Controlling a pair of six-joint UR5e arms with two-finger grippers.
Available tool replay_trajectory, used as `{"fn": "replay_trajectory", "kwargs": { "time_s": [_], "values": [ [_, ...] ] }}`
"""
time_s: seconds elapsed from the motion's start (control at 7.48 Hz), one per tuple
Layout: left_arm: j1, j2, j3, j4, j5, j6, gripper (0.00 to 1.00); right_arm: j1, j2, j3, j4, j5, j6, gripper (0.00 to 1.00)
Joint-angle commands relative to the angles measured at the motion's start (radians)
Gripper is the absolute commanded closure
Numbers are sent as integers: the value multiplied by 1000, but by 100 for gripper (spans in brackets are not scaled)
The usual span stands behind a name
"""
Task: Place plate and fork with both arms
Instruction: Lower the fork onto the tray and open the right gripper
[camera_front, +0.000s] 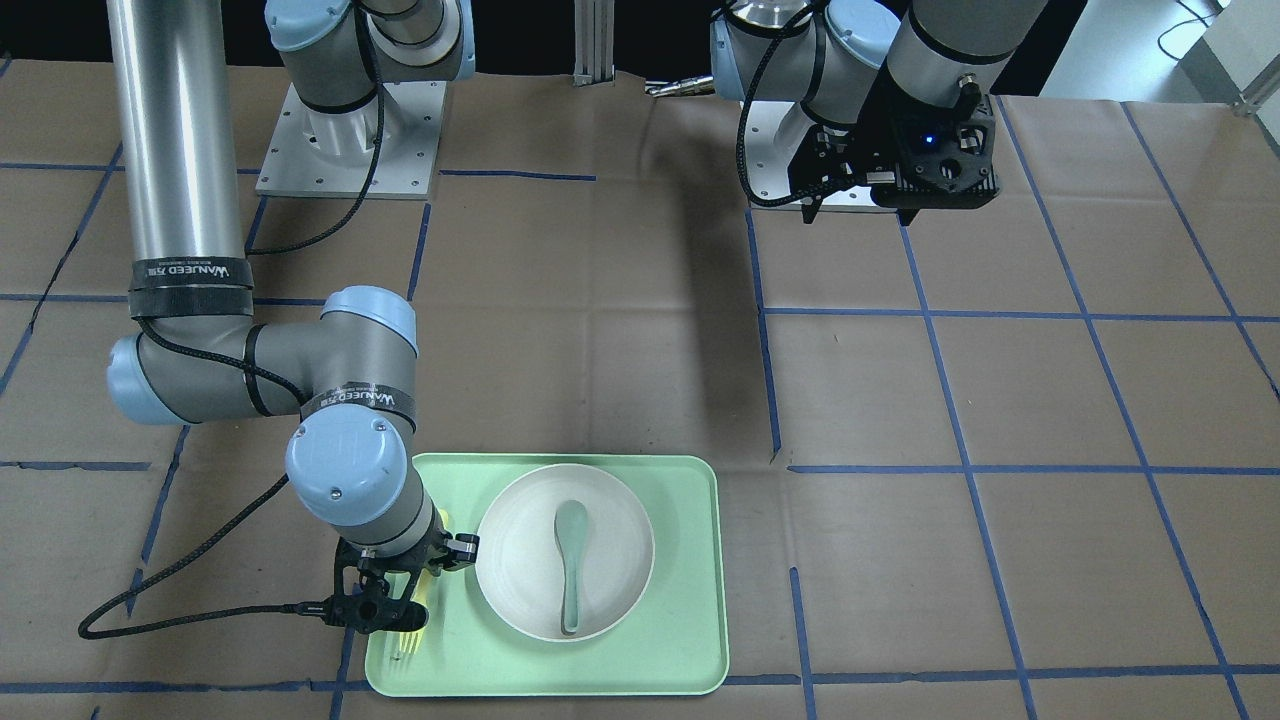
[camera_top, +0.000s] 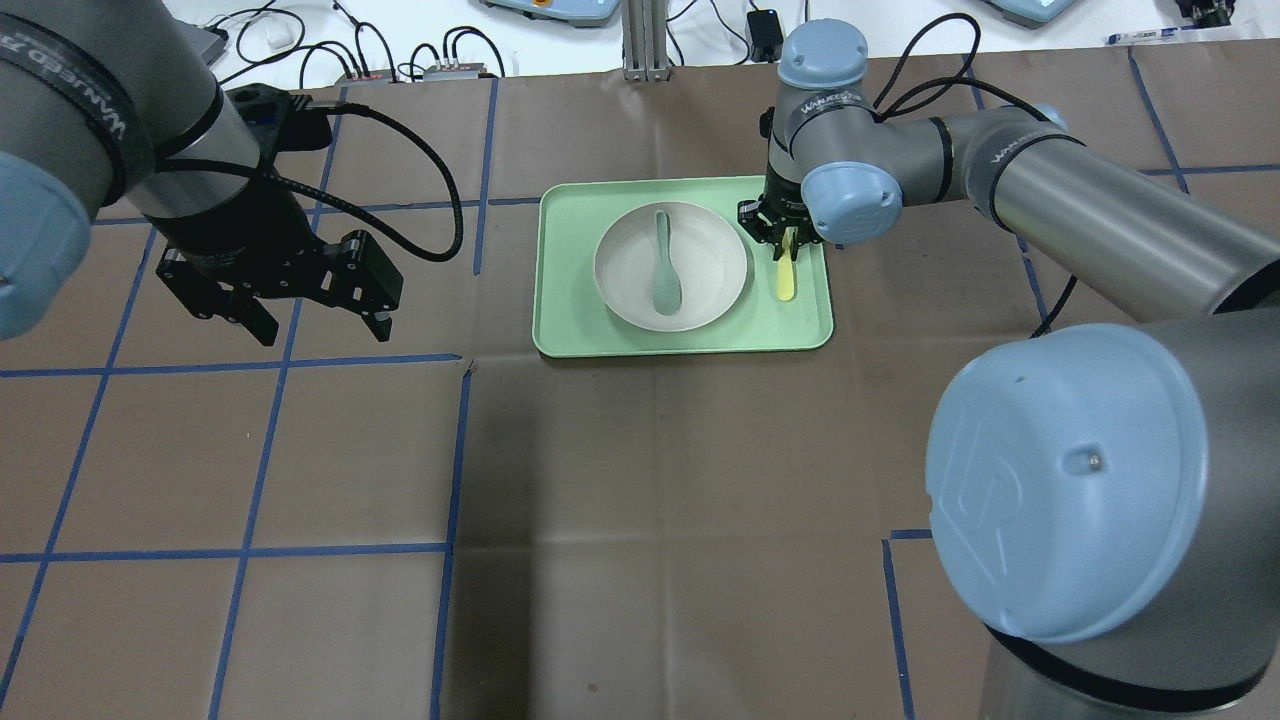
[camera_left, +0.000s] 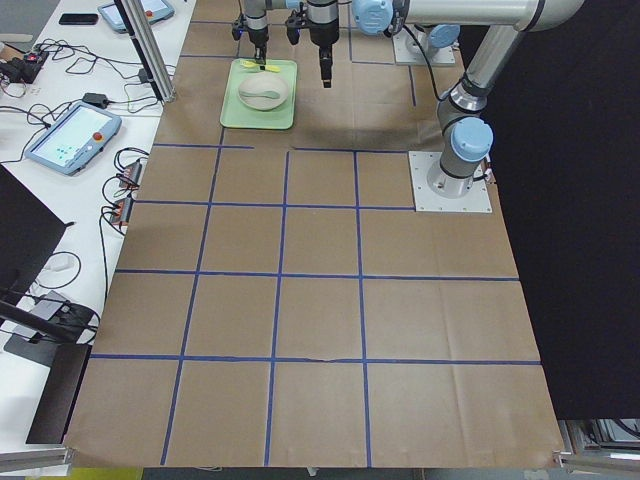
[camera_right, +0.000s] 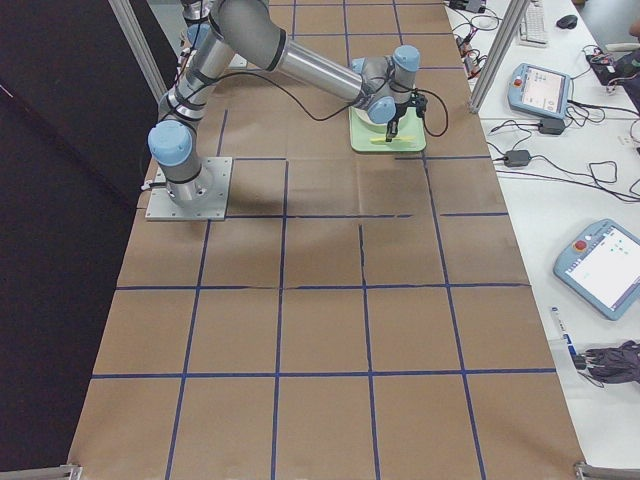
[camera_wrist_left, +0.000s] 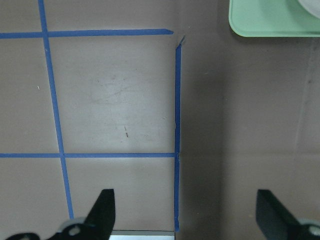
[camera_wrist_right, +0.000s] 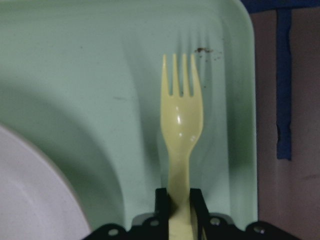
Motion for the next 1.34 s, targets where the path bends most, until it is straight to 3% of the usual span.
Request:
{"fn": "replay_trajectory", "kwargs": {
  "time_s": [0.0,0.13,0.67,0.8,1.07,1.2],
  "values": [
    [0,1,0,-1,0,1,0,-3,-4,5,12,-3,-1,33],
    [0,2,0,-1,0,1,0,-9,-10,11,14,-3,-1,0],
    [0,4,-14,2,0,-2,0,-15,-144,23,115,2,-52,0],
    [0,7,-14,2,0,0,0,-17,-212,46,191,0,-65,0],
    [0,4,-14,2,0,0,0,-50,-382,153,204,0,-147,0],
    [0,2,-14,2,2,0,0,-81,-477,199,271,5,-172,0]
  ]
}}
